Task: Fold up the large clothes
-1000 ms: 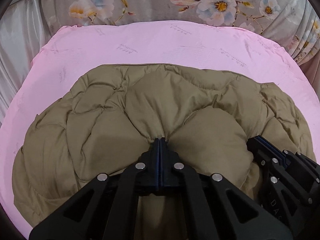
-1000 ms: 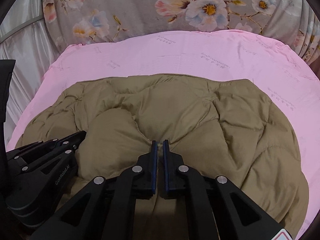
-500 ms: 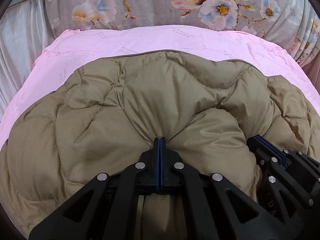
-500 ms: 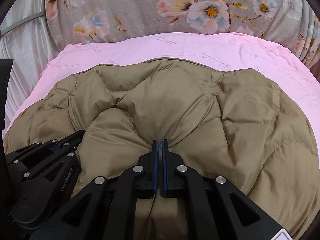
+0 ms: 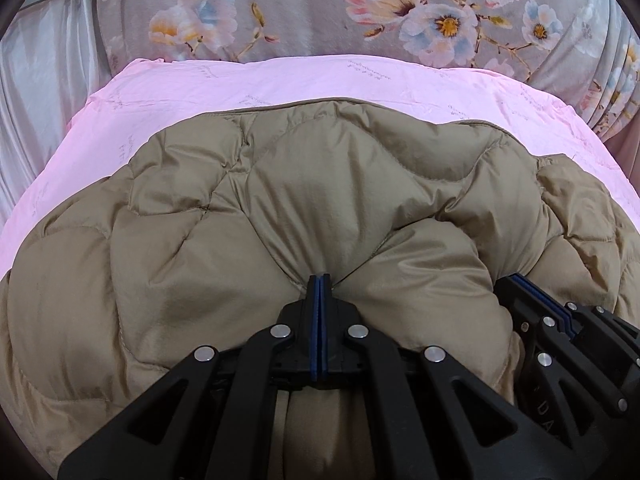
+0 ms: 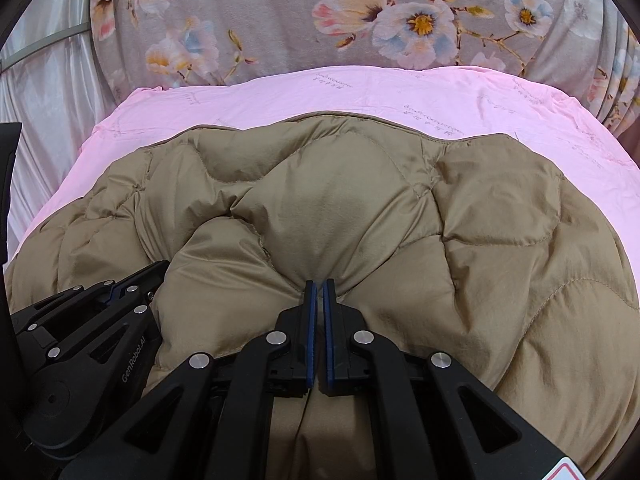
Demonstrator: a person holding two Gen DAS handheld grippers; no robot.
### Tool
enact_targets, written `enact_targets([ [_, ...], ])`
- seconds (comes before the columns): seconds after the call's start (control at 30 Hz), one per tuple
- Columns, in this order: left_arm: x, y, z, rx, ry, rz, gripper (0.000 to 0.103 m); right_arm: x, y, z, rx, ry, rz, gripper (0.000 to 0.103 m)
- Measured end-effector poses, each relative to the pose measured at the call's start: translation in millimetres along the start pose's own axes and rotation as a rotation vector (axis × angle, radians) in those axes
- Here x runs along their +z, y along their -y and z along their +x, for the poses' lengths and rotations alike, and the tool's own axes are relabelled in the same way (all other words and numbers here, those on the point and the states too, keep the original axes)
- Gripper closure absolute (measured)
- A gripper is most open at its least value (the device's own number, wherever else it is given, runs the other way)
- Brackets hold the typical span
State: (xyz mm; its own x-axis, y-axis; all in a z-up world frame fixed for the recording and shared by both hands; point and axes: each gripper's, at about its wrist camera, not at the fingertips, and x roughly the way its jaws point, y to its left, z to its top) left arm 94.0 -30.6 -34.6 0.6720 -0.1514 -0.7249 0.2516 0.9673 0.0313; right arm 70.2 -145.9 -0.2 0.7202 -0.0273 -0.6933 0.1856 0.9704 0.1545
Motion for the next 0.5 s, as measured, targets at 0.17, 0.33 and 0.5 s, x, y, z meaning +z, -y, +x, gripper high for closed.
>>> enact_targets([
  [0.17,0.4,-0.9,-0.8,0.0,-0.001,0.002,0.103,-0.5,-0.1,0.4,-0.001,0.004,-0.001,0.101],
  [0.33,0.8,-0.7,-1.4,0.001,-0.002,0.004,0.103,-1.6,-0.1,0.2,-0.003,0.007,-0.002,0.101],
  [0.5,1.4,-1.1,-2.4,0.003,-0.001,0.006,0.103,-1.2,1.2,0.9,-0.005,0.007,-0.004,0.101],
])
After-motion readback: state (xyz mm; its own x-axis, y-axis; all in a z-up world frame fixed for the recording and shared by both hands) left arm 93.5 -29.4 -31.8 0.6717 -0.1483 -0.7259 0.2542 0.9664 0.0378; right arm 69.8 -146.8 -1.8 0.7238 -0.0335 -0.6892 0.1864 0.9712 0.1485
